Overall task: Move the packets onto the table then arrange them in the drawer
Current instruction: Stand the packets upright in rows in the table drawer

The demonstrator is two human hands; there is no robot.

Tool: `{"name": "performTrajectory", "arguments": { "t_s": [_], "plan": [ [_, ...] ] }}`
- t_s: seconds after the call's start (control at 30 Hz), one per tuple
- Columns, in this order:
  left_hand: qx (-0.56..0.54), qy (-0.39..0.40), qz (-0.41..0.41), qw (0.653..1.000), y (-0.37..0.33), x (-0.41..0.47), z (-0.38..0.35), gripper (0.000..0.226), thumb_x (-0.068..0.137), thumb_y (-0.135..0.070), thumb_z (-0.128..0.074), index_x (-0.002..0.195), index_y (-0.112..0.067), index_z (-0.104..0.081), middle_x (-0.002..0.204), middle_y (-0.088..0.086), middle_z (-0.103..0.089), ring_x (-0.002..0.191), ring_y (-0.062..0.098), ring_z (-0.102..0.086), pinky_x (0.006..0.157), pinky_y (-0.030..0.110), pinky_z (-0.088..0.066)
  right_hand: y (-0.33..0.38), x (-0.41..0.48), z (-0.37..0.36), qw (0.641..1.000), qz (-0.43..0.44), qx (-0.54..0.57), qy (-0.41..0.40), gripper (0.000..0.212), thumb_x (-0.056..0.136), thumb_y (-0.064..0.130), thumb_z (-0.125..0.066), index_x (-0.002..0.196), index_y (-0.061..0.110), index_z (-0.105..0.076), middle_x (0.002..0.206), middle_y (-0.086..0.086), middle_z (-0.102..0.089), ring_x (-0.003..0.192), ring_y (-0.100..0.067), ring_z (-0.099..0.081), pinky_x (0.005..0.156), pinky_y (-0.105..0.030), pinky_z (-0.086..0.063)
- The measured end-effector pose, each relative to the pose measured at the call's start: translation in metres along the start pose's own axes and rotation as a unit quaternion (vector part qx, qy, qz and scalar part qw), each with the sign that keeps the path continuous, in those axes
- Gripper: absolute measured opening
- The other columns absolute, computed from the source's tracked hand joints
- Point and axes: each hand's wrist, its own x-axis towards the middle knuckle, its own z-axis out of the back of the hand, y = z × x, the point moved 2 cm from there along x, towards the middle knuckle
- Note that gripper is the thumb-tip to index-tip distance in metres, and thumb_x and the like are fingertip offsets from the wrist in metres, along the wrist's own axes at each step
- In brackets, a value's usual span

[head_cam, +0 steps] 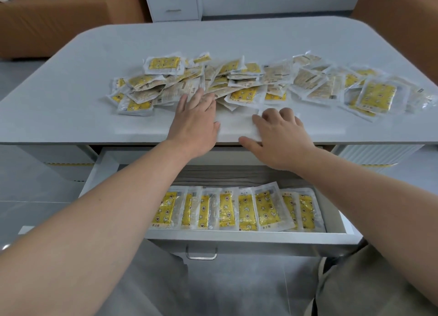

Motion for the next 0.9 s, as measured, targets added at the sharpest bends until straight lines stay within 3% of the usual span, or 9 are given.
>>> {"name": "performTrajectory", "arguments": {
  "t_s": [0.1, 0.17, 0.3, 0.43, 0.53, 0.6, 0.67, 0.77, 0.9],
  "plan": [
    [-0.052, -0.138, -0.071, 0.987, -0.001, -0.01, 0.007, 0.045, 0.096, -0.017, -0.054, 0.139, -0.005, -0.056, 0.148, 0.008, -0.052, 0.145, 0.026, -0.037, 0.12, 0.044, -0.024, 0.01, -0.014, -0.001, 0.998, 0.047, -0.039, -0.002, 0.082, 0.087, 0.076, -0.047, 0.144, 0.019, -0.039, 0.141, -0.008, -0.043, 0.129, -0.036, -0.038, 0.109, -0.048, -0.036],
    [-0.116, -0.237, -0.084, 0.961, 0.002, -0.015, 0.017, 0.029, 0.088, -0.002, -0.061, 0.115, -0.003, -0.072, 0.118, 0.011, -0.071, 0.118, 0.029, -0.062, 0.106, 0.04, -0.043, 0.018, -0.021, -0.002, 0.995, 0.087, -0.039, -0.011, 0.075, 0.088, 0.052, -0.066, 0.148, 0.02, -0.034, 0.142, -0.007, -0.042, 0.129, -0.034, -0.038, 0.107, -0.045, -0.037],
    [-0.247, -0.308, 0.021, 0.918, 0.009, -0.024, 0.044, 0.021, 0.083, -0.001, -0.07, 0.102, -0.01, -0.074, 0.104, 0.002, -0.071, 0.098, 0.015, -0.064, 0.089, 0.015, -0.044, 0.033, -0.028, 0.001, 0.986, 0.104, 0.127, -0.031, 0.075, 0.081, -0.003, -0.06, 0.15, 0.017, -0.037, 0.136, -0.009, -0.039, 0.12, -0.028, -0.044, 0.092, -0.037, -0.05],
    [-0.409, -0.262, 0.132, 0.864, 0.029, -0.032, 0.06, 0.037, 0.076, -0.005, -0.078, 0.099, -0.028, -0.061, 0.101, -0.011, -0.066, 0.09, 0.012, -0.064, 0.08, 0.012, -0.051, 0.044, -0.032, 0.006, 0.946, 0.111, 0.282, -0.115, 0.044, 0.087, -0.008, -0.058, 0.126, 0.012, -0.056, 0.125, -0.008, -0.049, 0.098, -0.026, -0.056, 0.08, -0.039, -0.054],
    [-0.608, -0.192, 0.208, 0.742, 0.048, -0.035, 0.071, 0.041, 0.072, 0.002, -0.078, 0.098, -0.027, -0.065, 0.1, 0.008, -0.072, 0.092, 0.027, -0.072, 0.084, 0.04, -0.061, 0.047, -0.034, 0.012, 0.923, 0.122, 0.318, -0.177, 0.014, 0.095, 0.004, -0.063, 0.108, 0.004, -0.059, 0.102, -0.007, -0.06, 0.084, -0.024, -0.056, 0.07, -0.033, -0.046],
    [-0.692, -0.156, 0.234, 0.665, 0.064, -0.037, 0.075, 0.03, 0.077, 0.008, -0.073, 0.099, -0.013, -0.07, 0.101, 0.013, -0.073, 0.095, 0.028, -0.074, 0.087, 0.046, -0.06, 0.051, -0.038, 0.014, 0.917, 0.108, 0.348, -0.16, 0.018, 0.097, 0.016, -0.064, 0.1, 0.0, -0.056, 0.09, -0.009, -0.063, 0.077, -0.029, -0.056, 0.064, -0.04, -0.045],
    [-0.698, -0.111, 0.223, 0.672, 0.082, -0.041, 0.078, 0.024, 0.08, 0.007, -0.072, 0.098, -0.009, -0.071, 0.099, 0.013, -0.074, 0.094, 0.027, -0.074, 0.088, 0.044, -0.06, 0.058, -0.044, 0.012, 0.916, 0.092, 0.377, -0.099, 0.021, 0.096, 0.024, -0.067, 0.101, 0.006, -0.058, 0.085, -0.01, -0.065, 0.076, -0.029, -0.059, 0.066, -0.042, -0.049],
    [-0.646, 0.077, 0.16, 0.742, 0.1, -0.058, 0.077, 0.02, 0.074, -0.001, -0.075, 0.091, -0.01, -0.069, 0.083, 0.005, -0.075, 0.078, 0.017, -0.073, 0.074, 0.03, -0.061, 0.066, -0.049, 0.0, 0.925, 0.053, 0.376, 0.01, 0.015, 0.091, 0.025, -0.071, 0.096, 0.016, -0.061, 0.08, -0.002, -0.064, 0.063, -0.018, -0.056, 0.052, -0.026, -0.045],
    [-0.376, 0.313, 0.115, 0.864, 0.105, -0.068, 0.042, 0.026, 0.071, -0.007, -0.087, 0.091, -0.015, -0.072, 0.081, 0.001, -0.077, 0.078, 0.017, -0.071, 0.073, 0.027, -0.057, 0.071, -0.051, -0.02, 0.938, 0.016, 0.319, 0.135, 0.014, 0.091, 0.024, -0.07, 0.101, 0.017, -0.064, 0.083, -0.004, -0.067, 0.061, -0.017, -0.06, 0.052, -0.026, -0.048]
  ]
}}
